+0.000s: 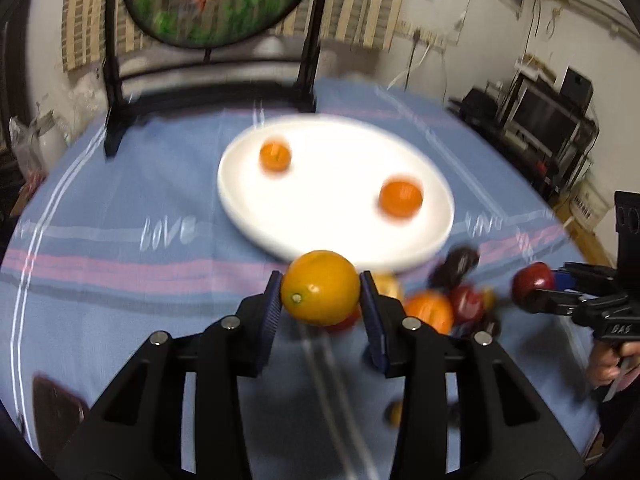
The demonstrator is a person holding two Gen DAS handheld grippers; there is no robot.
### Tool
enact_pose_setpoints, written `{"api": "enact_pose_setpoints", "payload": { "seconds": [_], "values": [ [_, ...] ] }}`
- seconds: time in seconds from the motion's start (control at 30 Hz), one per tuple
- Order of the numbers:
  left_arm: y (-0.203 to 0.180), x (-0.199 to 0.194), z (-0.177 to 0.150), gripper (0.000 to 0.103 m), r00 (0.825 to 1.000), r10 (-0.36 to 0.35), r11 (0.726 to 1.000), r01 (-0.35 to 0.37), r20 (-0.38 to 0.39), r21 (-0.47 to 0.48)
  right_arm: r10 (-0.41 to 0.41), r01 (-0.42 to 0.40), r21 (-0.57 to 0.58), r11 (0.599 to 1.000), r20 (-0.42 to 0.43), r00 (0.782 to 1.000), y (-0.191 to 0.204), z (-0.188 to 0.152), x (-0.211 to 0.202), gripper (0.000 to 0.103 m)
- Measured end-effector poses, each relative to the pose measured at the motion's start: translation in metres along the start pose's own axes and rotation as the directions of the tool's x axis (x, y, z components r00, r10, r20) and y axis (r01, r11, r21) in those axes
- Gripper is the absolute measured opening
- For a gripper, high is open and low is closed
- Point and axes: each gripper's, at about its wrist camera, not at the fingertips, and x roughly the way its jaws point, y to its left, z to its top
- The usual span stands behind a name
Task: Organize fruits
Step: 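Grasp the yellow-orange fruit with the left tool while the right tool grasps the red apple, then set the yellow fruit and red apple on the plate, opening both tools, then grasp the small green fruit with the left tool while the right tool grasps the beige fruit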
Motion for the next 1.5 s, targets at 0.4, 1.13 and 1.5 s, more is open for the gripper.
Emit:
{"api": "enact_pose_setpoints", "payload": {
  "seconds": [0.4,1.13,1.5],
  "values": [
    [-0.002,0.075,0.047,0.055,0.995,0.072,0.997,-0.075,-0.074,-0.038,-0.087,0.083,-0.088,0.993,-0.044,0.995,0.017,0.058,0.090,0.044],
    [0.015,-0.012,-0.061,0.089,0.999,0.027,0.997,-0.030,-0.035,-0.065,0.038,-0.064,-0.177,0.982,-0.146,0.989,0.041,-0.062,0.006,0.056],
    [0.003,-0.010,-0.063,0.092,0.999,0.010,1.000,-0.011,-0.048,-0.020,0.030,-0.063,-0.179,0.982,-0.184,0.982,0.042,-0.065,0.016,0.054]
  ]
}}
